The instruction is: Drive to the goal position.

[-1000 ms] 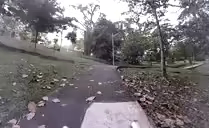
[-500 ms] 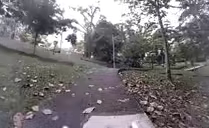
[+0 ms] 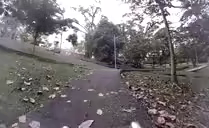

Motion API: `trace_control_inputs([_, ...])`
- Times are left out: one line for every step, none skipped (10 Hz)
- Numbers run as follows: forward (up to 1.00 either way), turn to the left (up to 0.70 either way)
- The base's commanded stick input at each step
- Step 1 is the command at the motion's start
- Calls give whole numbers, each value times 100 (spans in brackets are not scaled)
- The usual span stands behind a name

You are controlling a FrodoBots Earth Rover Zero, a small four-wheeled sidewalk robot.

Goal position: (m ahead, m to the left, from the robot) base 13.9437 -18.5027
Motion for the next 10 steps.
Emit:
trace_control_inputs([70,-3])
trace_control_inputs([70,-3])
trace_control_inputs([70,-3])
trace_control_inputs([70,-3])
trace_control_inputs([70,-3])
trace_control_inputs([70,-1])
trace_control_inputs([70,-1])
trace_control_inputs([70,-1])
trace_control_inputs([70,0])
trace_control_inputs([70,-1])
